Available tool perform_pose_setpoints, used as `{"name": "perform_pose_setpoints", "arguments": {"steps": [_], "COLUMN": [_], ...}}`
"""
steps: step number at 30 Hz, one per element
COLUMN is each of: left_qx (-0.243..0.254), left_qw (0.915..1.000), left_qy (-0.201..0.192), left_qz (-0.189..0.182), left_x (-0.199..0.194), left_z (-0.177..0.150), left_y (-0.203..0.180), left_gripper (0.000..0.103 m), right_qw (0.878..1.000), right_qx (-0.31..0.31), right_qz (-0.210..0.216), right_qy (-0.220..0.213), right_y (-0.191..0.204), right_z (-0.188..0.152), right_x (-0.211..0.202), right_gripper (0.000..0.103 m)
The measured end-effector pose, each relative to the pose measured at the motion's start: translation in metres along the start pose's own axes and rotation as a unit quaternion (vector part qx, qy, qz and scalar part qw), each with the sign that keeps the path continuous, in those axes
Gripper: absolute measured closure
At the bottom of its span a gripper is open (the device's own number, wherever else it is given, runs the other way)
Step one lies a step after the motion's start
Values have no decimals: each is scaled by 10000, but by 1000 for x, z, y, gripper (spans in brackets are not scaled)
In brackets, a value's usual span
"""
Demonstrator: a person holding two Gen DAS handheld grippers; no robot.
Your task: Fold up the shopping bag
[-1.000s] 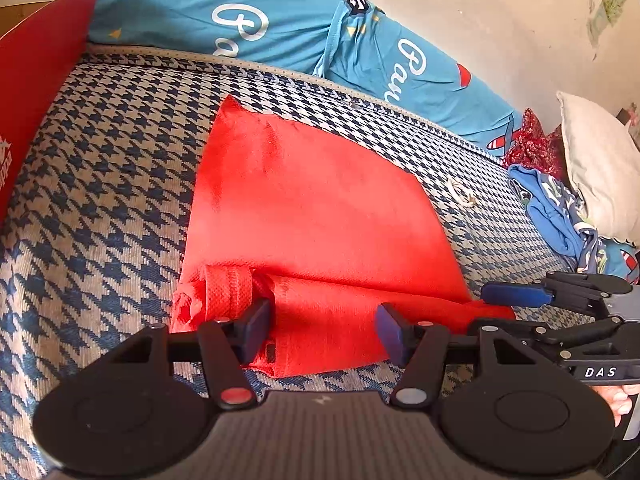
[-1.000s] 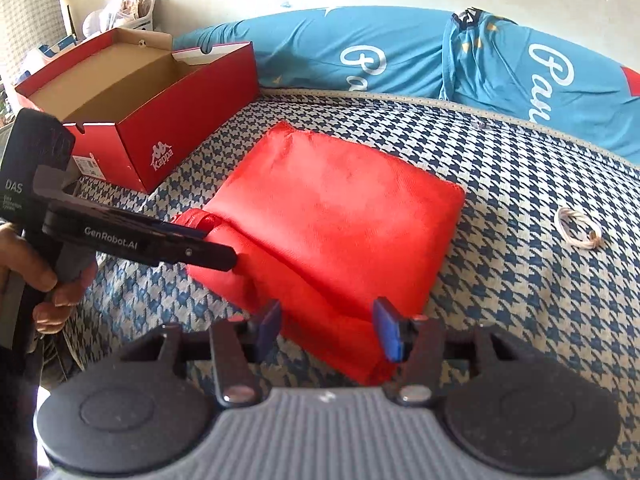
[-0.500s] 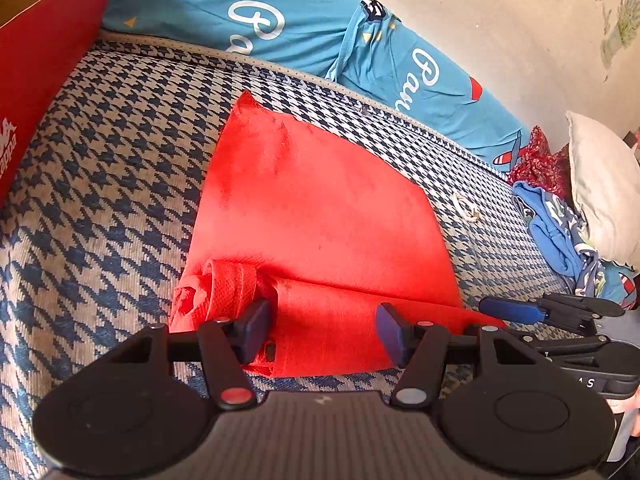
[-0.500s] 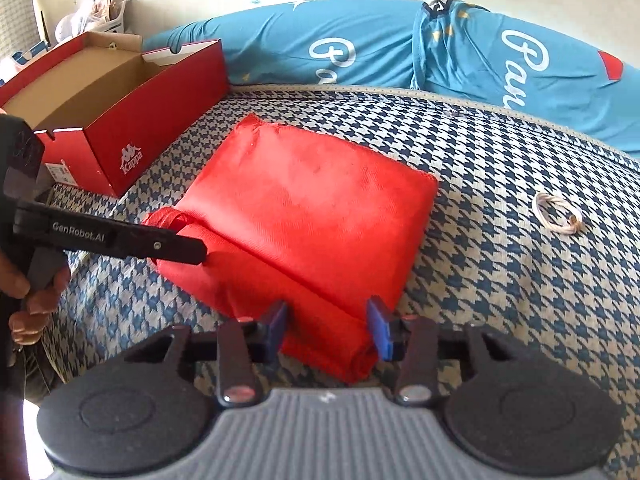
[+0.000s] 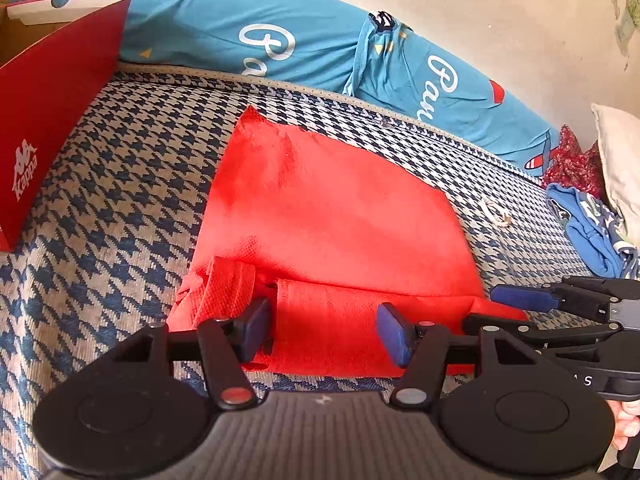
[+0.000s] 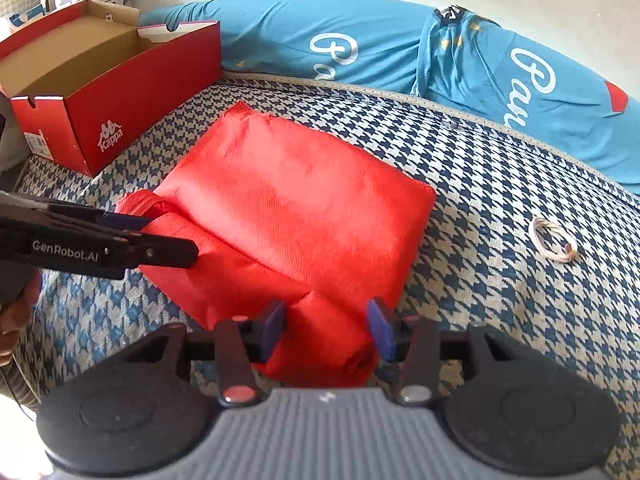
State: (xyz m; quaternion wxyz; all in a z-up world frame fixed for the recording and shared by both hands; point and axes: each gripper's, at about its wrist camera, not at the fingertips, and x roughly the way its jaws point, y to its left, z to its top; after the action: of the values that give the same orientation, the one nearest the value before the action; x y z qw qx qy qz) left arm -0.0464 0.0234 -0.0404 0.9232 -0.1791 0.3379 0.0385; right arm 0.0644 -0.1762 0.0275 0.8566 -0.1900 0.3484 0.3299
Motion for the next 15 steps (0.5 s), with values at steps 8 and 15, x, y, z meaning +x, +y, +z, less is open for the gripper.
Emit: {"name": "perform_pose_setpoints", "arguments": {"steps": [8,15], "left_qx": [-49,-62], "left_qw": [9999,9998], "left_qy": [-37,-52], "left_qz": [107,154], "left_x": [0,3], "left_z": [-1,-2], "left_y": [-2,-6], "left_gripper": [42,42], "right_qw": [9982,9979], "right_qx": [422,248], "right_qz": [-18,266], "right_qy": [-430,-531], "right_y": [-18,-10], "right_z": [-8,-20], "right_x": [-37,-56], "right_gripper": [82,88]}}
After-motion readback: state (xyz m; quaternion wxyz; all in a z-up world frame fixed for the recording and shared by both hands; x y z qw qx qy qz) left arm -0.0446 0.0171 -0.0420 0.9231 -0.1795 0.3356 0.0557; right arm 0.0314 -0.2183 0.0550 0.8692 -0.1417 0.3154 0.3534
